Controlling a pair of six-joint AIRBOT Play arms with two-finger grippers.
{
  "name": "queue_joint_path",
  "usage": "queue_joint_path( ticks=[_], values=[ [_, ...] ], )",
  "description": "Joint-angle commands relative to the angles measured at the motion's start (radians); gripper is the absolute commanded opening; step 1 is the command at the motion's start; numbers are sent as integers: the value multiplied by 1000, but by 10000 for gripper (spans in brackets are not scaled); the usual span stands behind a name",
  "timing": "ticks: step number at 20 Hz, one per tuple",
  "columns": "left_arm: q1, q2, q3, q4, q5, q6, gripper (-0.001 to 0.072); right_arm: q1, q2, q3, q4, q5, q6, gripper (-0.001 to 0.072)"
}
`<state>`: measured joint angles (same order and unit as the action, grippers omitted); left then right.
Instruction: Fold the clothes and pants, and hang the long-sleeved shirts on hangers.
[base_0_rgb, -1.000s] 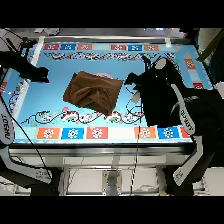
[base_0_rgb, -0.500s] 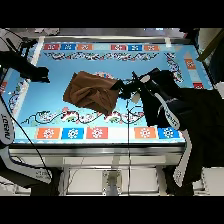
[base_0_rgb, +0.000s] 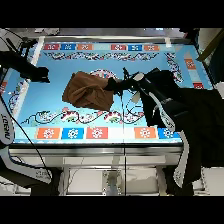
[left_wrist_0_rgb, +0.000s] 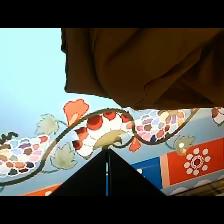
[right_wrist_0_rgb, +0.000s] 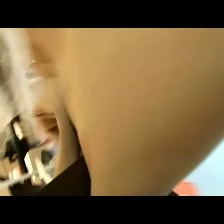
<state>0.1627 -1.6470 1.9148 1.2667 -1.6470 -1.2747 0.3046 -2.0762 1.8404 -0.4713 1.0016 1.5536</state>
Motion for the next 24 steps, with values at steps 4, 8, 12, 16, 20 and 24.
queue_joint_path(
  ticks=[4, 8, 12, 16, 20, 24],
  values=[
    [0, 1, 0, -21, -19, -1, 9, -204, 105, 262, -85, 166, 2, 27],
    [0, 1, 0, -23, -23, -4, 9, -452, 216, 251, -123, 285, 14, 27],
    [-1, 1, 0, -23, -23, -39, 9, -745, 318, 250, -145, 525, 35, 27],
    [-1, 1, 0, -23, -22, -76, 9, -984, 439, 241, -390, 767, 35, 26],
    [-1, 1, 0, -23, -22, -89, 9, -1119, 584, 60, -730, 836, 19, 27],
    [-1, 1, 0, -23, -23, -111, 9, -1186, 716, -330, -912, 735, 2, 27]
  ],
)
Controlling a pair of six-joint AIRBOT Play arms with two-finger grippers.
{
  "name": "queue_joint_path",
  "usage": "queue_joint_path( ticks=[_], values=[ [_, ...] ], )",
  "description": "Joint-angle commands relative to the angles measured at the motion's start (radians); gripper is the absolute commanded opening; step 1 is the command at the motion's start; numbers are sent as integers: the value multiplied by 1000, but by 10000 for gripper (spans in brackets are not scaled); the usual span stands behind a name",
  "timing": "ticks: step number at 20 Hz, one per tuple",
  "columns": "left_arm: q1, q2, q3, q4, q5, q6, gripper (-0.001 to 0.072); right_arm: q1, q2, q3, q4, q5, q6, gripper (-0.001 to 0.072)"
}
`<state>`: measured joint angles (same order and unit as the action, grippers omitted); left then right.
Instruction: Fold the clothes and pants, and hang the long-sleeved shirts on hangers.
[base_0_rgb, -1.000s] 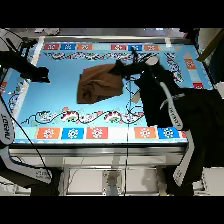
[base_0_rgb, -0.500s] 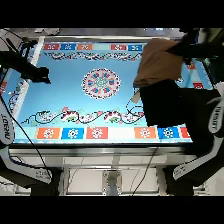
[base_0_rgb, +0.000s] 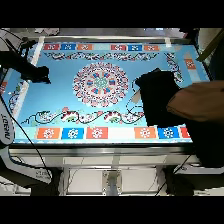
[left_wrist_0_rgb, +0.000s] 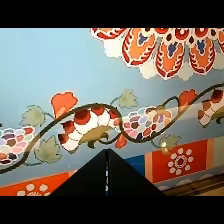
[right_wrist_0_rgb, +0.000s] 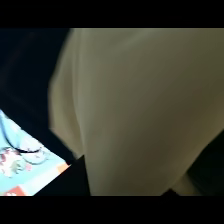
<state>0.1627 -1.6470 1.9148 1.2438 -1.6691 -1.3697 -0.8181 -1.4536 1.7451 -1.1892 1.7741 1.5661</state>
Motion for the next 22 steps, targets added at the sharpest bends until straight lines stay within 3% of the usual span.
queue_joint_path(
  ticks=[1, 3, 4, 6, 7, 10, 12, 13, 14, 17, 19, 22],
  values=[
    [-1, 1, 0, 0, 0, -15, 9, -82, 127, -345, -219, -74, -8, 27],
    [-1, 0, 0, 0, 0, -16, 9, -134, 180, -534, -286, -106, -4, 30],
    [-1, 0, 0, 0, 0, -16, 9, -162, 192, -577, -319, -88, 1, 75],
    [-1, 0, 0, 1, 0, -16, 9, -221, 195, -576, -352, 21, 31, 389],
    [-1, 0, 0, 0, 0, -16, 9, -246, 195, -544, -352, 76, 31, 493],
    [-1, 0, 0, 0, 0, -23, 9, -258, 263, -402, -180, 51, 53, 491],
    [-1, 0, 0, 1, 0, -22, 9, -247, 304, -287, 90, -37, 64, 471],
    [-1, 0, 0, 1, 0, -22, 9, -229, 326, -242, 258, -90, 58, 304],
    [-1, 0, 0, 1, 0, -22, 9, -196, 349, -211, 414, -129, 16, 21],
    [-1, 0, 0, 1, 0, -22, 9, -5, 427, -172, 732, -204, -217, 27],
    [-1, 0, 0, 1, 0, -22, 9, 154, 464, -171, 738, -235, -314, 27],
    [-1, 0, 0, 1, 0, -22, 9, 351, 472, -171, 648, -231, -331, 27]
  ],
)
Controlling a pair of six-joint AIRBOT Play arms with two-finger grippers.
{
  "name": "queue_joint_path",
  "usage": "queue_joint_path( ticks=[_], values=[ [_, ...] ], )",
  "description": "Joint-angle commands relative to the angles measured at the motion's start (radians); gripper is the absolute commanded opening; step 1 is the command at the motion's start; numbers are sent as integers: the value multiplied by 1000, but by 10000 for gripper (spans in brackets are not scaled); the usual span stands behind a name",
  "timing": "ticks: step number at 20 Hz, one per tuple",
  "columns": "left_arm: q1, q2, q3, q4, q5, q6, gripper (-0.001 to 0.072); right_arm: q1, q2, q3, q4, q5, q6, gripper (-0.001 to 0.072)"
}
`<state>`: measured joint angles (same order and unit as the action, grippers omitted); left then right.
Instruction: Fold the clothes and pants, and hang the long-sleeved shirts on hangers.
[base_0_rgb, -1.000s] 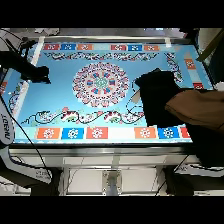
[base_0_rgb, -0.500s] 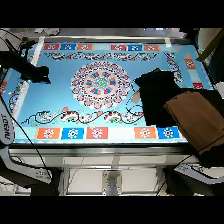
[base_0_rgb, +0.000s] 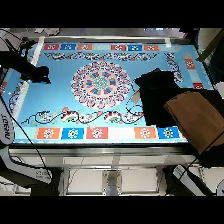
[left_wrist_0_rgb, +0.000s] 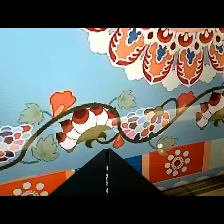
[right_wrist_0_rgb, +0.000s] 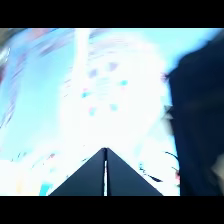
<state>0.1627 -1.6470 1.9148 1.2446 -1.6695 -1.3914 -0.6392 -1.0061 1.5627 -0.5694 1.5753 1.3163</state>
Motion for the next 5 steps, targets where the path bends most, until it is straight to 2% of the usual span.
queue_joint_path(
  ticks=[1, 5],
  values=[
    [-1, 0, 0, 0, 0, 0, 9, 228, 23, 12, -28, -30, -81, 27],
    [-1, 0, 0, 0, 0, 0, 9, 372, 23, 11, -211, -4, -80, 27]
  ],
)
